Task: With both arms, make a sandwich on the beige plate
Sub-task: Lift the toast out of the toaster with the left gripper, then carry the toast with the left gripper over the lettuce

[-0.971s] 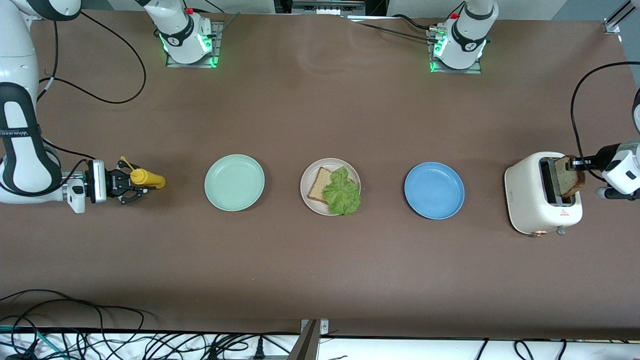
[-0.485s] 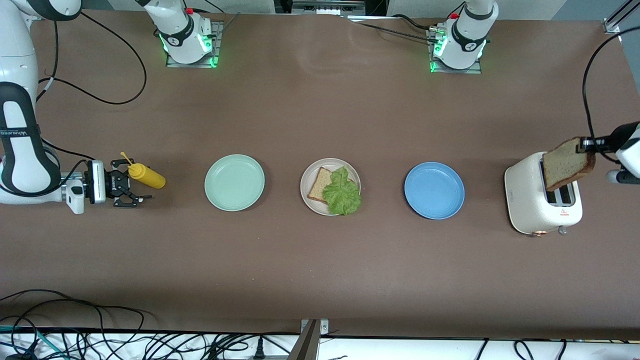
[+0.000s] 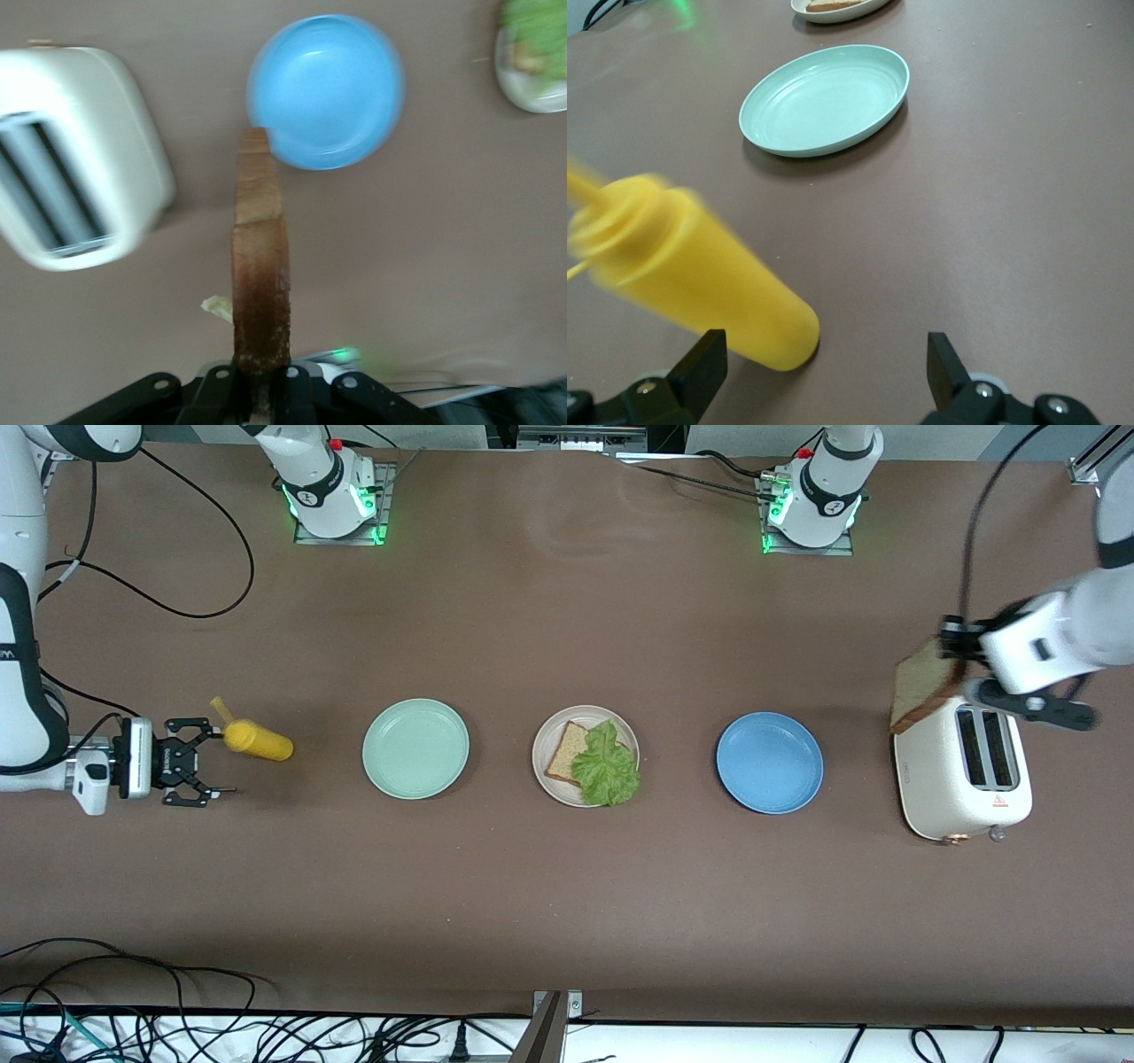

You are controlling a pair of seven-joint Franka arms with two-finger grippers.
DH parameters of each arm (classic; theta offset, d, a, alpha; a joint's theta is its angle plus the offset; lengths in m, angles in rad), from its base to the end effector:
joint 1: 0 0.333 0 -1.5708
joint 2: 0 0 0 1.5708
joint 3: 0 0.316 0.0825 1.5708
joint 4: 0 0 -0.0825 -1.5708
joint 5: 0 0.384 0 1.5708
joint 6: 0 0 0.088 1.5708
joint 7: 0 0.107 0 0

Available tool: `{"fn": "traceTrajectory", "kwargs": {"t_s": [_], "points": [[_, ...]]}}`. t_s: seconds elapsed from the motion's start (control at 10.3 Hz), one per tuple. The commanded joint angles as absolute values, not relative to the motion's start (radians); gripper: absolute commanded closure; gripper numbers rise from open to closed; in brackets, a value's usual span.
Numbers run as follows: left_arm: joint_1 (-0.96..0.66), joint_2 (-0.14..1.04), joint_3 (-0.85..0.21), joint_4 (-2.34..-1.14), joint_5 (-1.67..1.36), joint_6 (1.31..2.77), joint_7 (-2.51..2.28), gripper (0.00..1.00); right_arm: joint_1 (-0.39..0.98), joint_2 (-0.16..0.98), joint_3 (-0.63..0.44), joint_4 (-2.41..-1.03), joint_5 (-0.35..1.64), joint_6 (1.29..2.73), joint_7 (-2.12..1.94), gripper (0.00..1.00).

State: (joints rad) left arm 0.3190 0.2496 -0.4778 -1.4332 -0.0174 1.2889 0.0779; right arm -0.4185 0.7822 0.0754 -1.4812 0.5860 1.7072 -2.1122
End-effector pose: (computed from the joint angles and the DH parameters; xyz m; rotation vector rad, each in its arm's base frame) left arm 0.5805 -0.0637 0.5401 2.9503 -0.3660 -0.5581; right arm 0.6358 -0.1794 0.1959 -1.7402 -1.6365 -0.4844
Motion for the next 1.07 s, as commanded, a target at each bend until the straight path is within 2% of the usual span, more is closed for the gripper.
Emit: {"fn": "traceTrajectory", "kwargs": {"t_s": [0.0, 0.39, 0.58, 0.97], "points": [[0.261, 0.36, -0.488, -1.405, -0.183, 1.285, -0.024, 1.0, -0.426, 0.794, 0.08, -1.48, 0.568, 1.692, -2.095, 0.0], [0.198, 0.552, -0.485, -1.407, -0.518, 1.596, -0.034, 1.0, -0.417, 0.801, 0.08, -1.401, 0.555, 1.692, -2.068, 0.0], [0.198, 0.676, -0.485, -1.41, -0.79, 1.685, -0.016, 1.0, -0.414, 0.79, 0.087, -1.341, 0.493, 1.662, -1.93, 0.0], [0.167, 0.875, -0.483, -1.423, -0.883, 1.822, 0.186, 1.0, -0.364, 0.73, 0.089, -1.267, 0.39, 1.624, -1.633, 0.0]]}}
